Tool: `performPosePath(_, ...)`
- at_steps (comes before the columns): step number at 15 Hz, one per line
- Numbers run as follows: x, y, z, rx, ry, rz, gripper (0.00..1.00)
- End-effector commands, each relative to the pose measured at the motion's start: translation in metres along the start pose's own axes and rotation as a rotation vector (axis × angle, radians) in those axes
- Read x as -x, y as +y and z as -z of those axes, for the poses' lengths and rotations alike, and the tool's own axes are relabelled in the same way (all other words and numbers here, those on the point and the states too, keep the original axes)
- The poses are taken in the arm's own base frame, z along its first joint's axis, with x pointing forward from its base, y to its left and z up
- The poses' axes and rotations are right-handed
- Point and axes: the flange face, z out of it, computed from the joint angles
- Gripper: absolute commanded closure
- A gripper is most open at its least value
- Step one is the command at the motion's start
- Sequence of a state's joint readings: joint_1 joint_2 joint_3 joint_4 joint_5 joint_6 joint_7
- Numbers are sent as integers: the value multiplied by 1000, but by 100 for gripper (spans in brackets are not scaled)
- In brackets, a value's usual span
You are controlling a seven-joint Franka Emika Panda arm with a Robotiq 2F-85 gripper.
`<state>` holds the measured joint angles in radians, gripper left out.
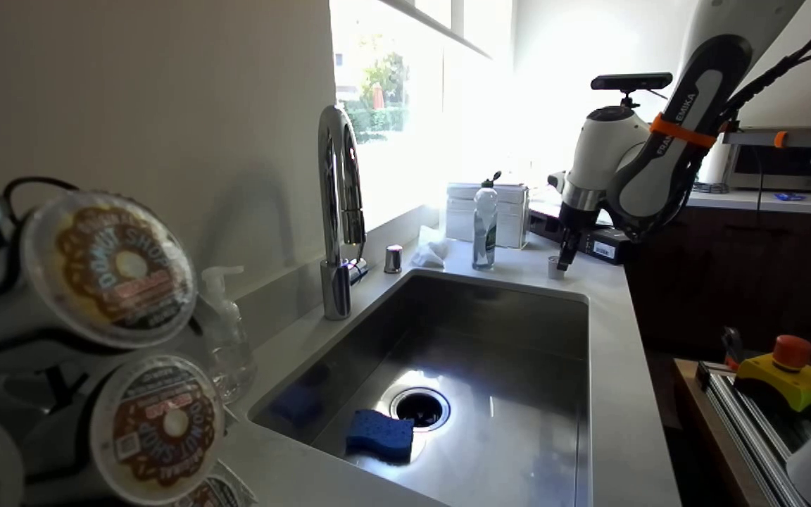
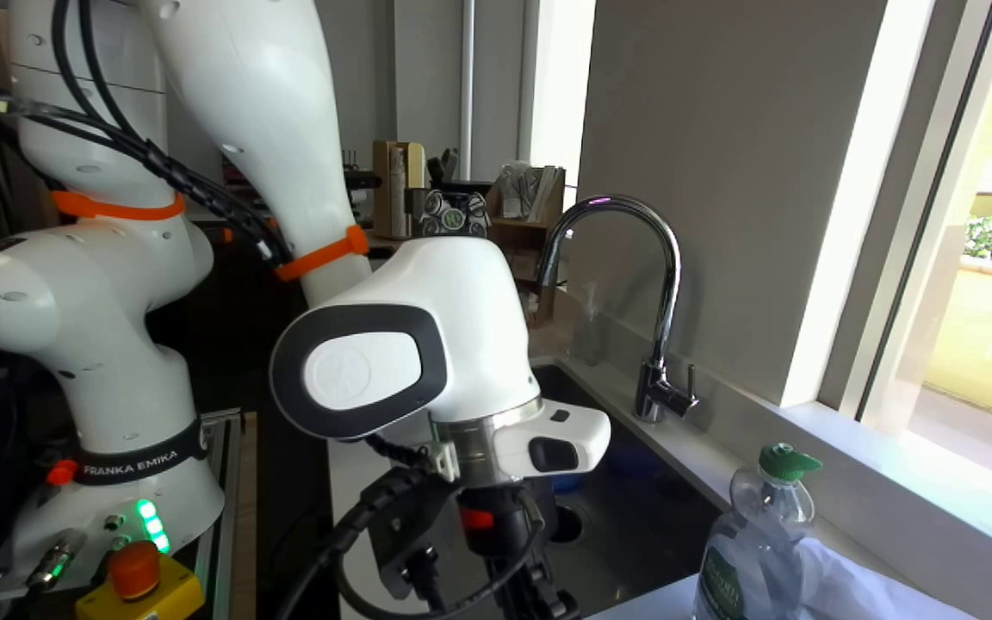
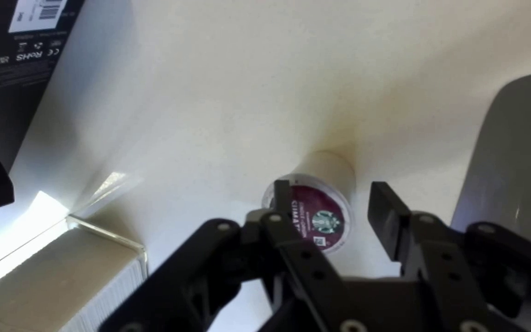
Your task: Pick up object from the right side of the counter and put it on the stand
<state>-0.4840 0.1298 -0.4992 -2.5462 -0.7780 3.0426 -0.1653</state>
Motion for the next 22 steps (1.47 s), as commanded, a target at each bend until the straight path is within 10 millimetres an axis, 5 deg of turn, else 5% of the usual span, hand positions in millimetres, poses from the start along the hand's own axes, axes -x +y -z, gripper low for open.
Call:
performPosePath(1,0,-2,-4,7,17,1,54)
performPosePath(12,-3,-5,-4,6,30,7,60)
performPosePath(18,-5,-8,-4,6,49,16,80)
performPosePath(22,-7,-9,-4,7,53,22,82)
